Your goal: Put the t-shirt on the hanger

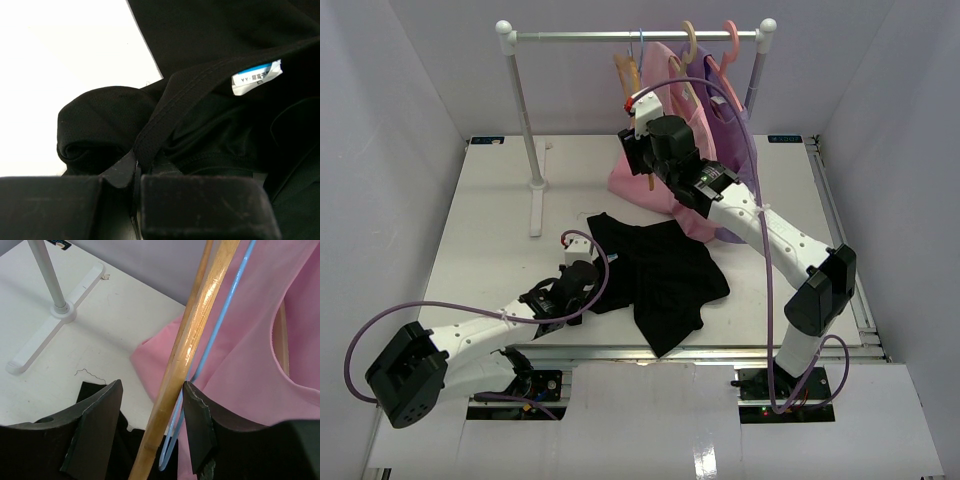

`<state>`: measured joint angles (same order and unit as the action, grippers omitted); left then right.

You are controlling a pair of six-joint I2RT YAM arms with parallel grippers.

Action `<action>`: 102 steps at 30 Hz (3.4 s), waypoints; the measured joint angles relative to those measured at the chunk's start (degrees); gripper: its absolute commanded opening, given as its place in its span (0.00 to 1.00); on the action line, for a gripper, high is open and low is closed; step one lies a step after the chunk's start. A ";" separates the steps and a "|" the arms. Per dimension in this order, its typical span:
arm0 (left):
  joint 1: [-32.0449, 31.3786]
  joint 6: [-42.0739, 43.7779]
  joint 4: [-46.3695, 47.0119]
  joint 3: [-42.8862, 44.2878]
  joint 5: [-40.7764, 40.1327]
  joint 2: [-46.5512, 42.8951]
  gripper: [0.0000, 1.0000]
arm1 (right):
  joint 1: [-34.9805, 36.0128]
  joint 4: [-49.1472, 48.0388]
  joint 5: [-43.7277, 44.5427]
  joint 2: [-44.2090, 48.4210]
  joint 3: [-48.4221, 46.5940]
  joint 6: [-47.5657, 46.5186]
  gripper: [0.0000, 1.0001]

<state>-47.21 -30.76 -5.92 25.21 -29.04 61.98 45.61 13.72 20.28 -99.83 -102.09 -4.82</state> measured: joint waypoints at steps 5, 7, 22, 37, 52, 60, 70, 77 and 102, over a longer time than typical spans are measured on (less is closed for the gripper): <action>0.01 0.21 0.10 0.24 0.55 0.87 0.00 | 2.16 0.26 2.17 0.00 -1.77 -0.47 0.58; 0.01 0.29 0.13 0.38 0.74 1.14 0.00 | 2.90 0.39 3.28 -0.20 -2.86 -0.85 0.58; 0.01 0.34 0.25 0.68 1.23 1.35 0.00 | 3.21 1.89 8.41 -8.69 -8.82 -2.09 0.57; -0.01 0.35 0.27 0.76 1.23 1.57 0.00 | 3.23 2.55 11.49 -11.29 -11.15 -1.13 0.61; 0.00 0.33 0.38 1.02 1.23 3.40 0.00 | 3.29 2.91 11.20 -5.07 -9.78 -0.43 0.64; -0.01 0.33 0.36 1.02 1.23 3.26 0.00 | 3.34 2.71 11.08 -5.55 -12.12 -2.22 0.63; 0.00 0.33 0.36 1.03 1.25 3.26 0.00 | 3.28 1.87 10.95 -8.21 -15.25 -4.47 0.63; 0.01 0.33 0.36 1.05 1.23 3.26 0.00 | 2.47 1.12 10.85 -10.72 -16.32 -4.98 0.63; 0.01 0.35 0.38 1.09 1.27 3.43 0.00 | 1.00 -0.57 10.20 -7.54 -12.81 -12.26 0.62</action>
<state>-47.20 -30.41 -5.54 26.30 -27.77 65.40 46.61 13.15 30.48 -107.37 -114.90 -17.09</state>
